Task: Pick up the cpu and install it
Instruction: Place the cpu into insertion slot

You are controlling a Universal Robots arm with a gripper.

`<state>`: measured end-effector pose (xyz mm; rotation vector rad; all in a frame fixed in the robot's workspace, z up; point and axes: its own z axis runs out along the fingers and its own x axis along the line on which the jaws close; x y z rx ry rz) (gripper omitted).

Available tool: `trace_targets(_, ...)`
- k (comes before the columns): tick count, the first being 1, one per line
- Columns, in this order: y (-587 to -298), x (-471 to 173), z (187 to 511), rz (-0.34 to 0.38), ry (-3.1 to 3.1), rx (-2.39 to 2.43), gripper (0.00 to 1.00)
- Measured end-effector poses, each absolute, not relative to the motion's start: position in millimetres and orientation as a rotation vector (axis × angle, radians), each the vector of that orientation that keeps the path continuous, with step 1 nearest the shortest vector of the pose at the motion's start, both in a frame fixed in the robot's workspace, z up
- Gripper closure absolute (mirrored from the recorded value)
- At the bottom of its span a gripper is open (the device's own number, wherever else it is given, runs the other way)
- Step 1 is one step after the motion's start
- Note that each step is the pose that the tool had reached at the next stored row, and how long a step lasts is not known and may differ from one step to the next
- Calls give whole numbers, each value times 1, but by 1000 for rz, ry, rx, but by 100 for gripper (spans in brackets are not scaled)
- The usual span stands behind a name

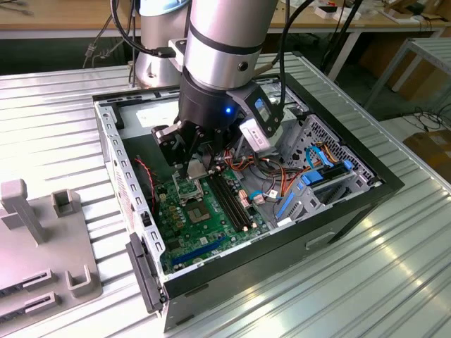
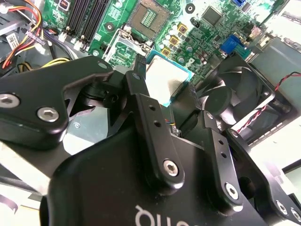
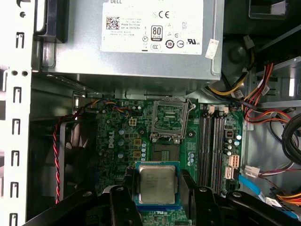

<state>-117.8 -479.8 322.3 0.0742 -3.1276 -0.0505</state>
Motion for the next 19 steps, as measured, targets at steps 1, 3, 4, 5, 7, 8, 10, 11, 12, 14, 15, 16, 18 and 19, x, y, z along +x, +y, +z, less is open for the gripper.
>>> trace_targets(1, -480, -118, 321, -51, -3128, 74, 53)
trace_targets(3, -480, -118, 319, -50, -3128, 74, 53)
trace_targets(4, -480, -118, 319, -50, -3128, 74, 53)
trace_targets(5, -480, -118, 319, -50, -3128, 74, 53)
trace_targets(7, -480, -118, 318, -50, -3128, 74, 53)
trace_targets(8, -480, -118, 317, -50, -3128, 74, 53)
trace_targets(10, -480, -118, 317, -50, -3128, 74, 53)
trace_targets(11, -480, -118, 316, -50, -3128, 74, 53)
trace_targets(12, -480, -118, 316, -50, -3128, 74, 53)
trace_targets(14, -480, -118, 315, -51, -3128, 74, 53)
trace_targets(15, -480, -118, 315, -50, -3128, 74, 53)
trace_targets(16, -480, -118, 315, -50, -3128, 74, 53)
trace_targets(18, -480, -118, 314, -50, -3128, 74, 53)
trace_targets(19, -480, -118, 314, -50, -3128, 74, 53)
